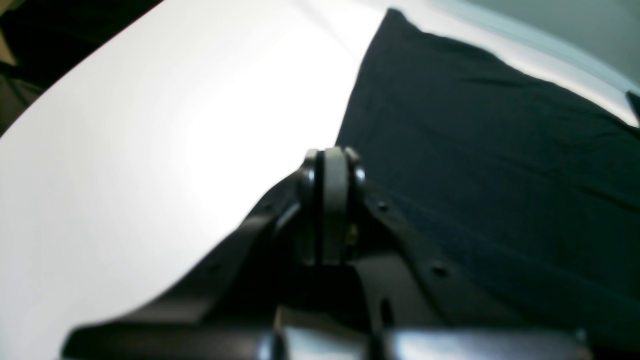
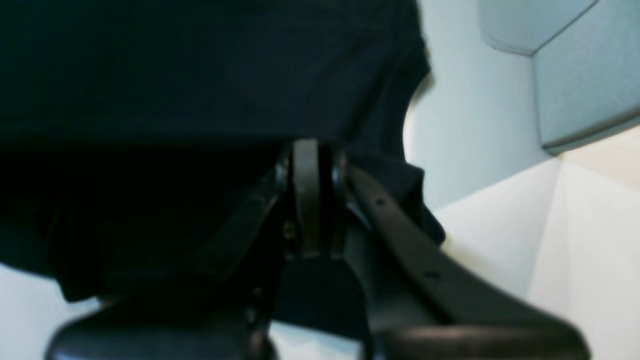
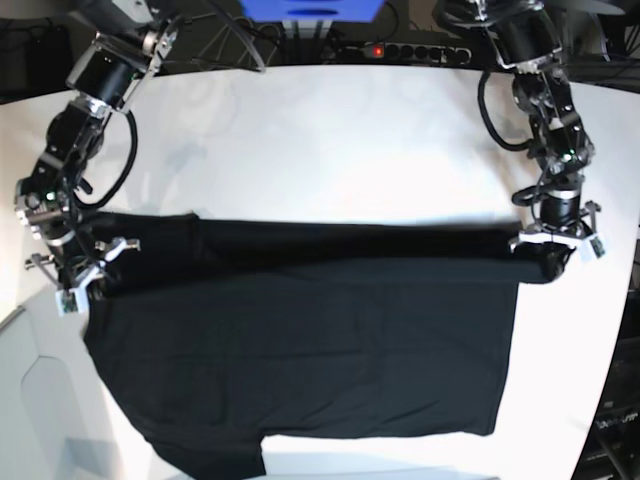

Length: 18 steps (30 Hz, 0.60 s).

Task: Fold the T-shirt properly
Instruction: 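Lift the shoulder edge with both grippers and carry it over the shirt toward the hem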

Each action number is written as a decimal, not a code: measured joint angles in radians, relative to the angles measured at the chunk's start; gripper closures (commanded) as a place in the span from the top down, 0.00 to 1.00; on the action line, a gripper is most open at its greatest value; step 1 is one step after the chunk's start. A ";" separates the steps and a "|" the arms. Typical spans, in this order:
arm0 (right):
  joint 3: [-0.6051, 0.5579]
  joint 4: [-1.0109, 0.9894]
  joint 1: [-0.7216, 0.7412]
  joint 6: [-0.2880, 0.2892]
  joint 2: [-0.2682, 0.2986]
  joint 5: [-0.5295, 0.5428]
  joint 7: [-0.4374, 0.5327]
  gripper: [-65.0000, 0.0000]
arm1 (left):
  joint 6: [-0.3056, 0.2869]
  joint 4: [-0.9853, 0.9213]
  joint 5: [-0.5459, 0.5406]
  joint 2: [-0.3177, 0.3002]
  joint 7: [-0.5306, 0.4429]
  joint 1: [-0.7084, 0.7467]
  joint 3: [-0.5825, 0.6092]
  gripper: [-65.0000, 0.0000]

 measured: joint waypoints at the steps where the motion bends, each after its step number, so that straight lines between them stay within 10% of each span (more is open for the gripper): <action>1: 0.000 -0.016 0.016 0.000 0.005 0.001 0.000 0.00 | 0.000 -0.001 0.010 0.000 0.001 -0.013 0.000 0.00; 18: 0.000 -0.203 0.159 0.000 0.033 -0.002 0.003 0.00 | -0.001 -0.116 0.162 0.005 -0.002 -0.191 0.077 0.00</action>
